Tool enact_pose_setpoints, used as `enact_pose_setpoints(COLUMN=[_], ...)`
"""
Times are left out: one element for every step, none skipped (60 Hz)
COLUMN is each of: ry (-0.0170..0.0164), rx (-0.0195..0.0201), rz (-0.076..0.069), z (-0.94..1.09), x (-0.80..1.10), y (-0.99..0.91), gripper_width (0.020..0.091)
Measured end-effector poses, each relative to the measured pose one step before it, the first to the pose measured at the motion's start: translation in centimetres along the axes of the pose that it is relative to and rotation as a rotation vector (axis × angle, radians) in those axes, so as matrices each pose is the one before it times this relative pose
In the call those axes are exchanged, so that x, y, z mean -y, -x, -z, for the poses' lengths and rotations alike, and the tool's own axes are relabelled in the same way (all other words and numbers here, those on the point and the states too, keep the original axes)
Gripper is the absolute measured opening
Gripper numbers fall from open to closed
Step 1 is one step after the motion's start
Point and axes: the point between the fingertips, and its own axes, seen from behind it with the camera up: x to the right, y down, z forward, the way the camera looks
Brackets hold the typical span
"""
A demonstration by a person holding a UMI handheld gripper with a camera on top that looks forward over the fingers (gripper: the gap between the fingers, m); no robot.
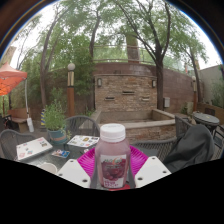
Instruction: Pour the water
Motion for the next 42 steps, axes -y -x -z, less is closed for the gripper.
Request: enact_pose_setpoints(ry=[0.01407,0.00814,0.00245,0.00068,-0.00259,-0.00179,0.00162,0.00393,0.00624,0.00425,0.00486,0.00550,0.01076,0.01039,0.01428,-0.04597,-0.02789,0.01219,-0.01817,-0.00653,-0.00138,-0.00308,0.00511,-0.00191,0.00118,0.00380,0.00096,0.00060,0.00583,0.01278,0.03032,0.03525,0.03731,0.02864,0.01835,0.00831,0.00031,-0.00471,0.00068,-0.00210,0.00070,0.00465], rx=[0.01217,0.00958,0.00915,0.00976,0.00598,0.00543,0.00294,0.00479,0.00814,0.00897,0.00584,0.00194,-0.00275,0.00191,0.00161,0.00659,0.00231,-0.00077,0.00791,0.00070,0.00091,0.00426,0.00017,0.00024,0.00009,-0.00011,0.00031,0.00049,-0.00070,0.00035,-0.00254,-0.00326,-0.00351,-0.00221,-0.00299,-0.00473,-0.01076,-0.00550,0.00110,-0.00230,-0.00022,0.00228], rz=[0.0049,0.0066,0.0083,0.0105,0.0063,0.0062,0.0046,0.0036,0.0018,-0.0018,-0.0040,-0.0052,-0.0054,-0.0054,-0.0031,-0.0045,-0.0090,-0.0048,-0.0080,-0.0031,0.0006,-0.0022,0.0007,0.0014,0.0031,0.0039,0.0042,0.0048,0.0067,0.0044,0.0017,0.0010,0.0008,0.0021,0.0067,0.0064,0.0075,0.0071,0.0063,0.0025,0.0000,-0.0024], z=[-0.294,-0.251,-0.201,-0.354,-0.634,-0.217,-0.211,-0.186,-0.263,-0.170,-0.165,-0.151,-1.007,-0.087,-0.056,-0.144,-0.395,0.665,0.119,0.095,0.112,0.021,0.105,-0.435,-0.047,-0.056,-0.037,0.255,0.012,-0.129,-0.075,-0.046,0.016,0.472,0.120,0.181,0.267,0.322,0.383,0.568,0.479,0.519], x=[-1.173,-0.966,-0.787,-0.981,0.588,-0.653,-0.687,-0.697,-0.582,-0.666,-0.690,-0.704,-0.112,-0.784,-0.924,0.694,0.100,0.024,0.262,-0.031,-0.081,-0.011,-0.035,0.156,-0.002,-0.045,0.042,-0.072,-0.054,-0.226,-0.537,-0.696,-0.738,-1.111,-0.259,0.070,0.060,0.181,-0.237,0.008,0.095,0.024], y=[-0.333,-0.325,-0.285,-0.435,1.374,-0.291,-0.326,-0.247,0.218,-0.144,-0.208,-0.288,1.088,-0.254,-0.252,0.255,-0.005,-0.291,0.005,-0.143,-0.092,0.044,0.049,0.286,0.002,0.049,0.079,-0.055,0.043,0.133,0.057,0.017,0.040,-0.365,0.088,-0.030,-0.219,-0.032,-0.082,0.073,0.078,0.176], gripper_width=[0.0446,0.0446,0.0446,0.0447,0.0446,0.0446,0.0446,0.0447,0.0445,0.0446,0.0445,0.0447,0.0446,0.0446,0.0452,0.0451,0.0449,0.0450,0.0450,0.0449,0.0449,0.0449,0.0457,0.0467,0.0477,0.0494,0.0517,0.0537,0.0561,0.0591,0.0634,0.0693,0.0756,0.0823,0.0860,0.0855,0.0844,0.0831,0.0826,0.0823,0.0822,0.0823])
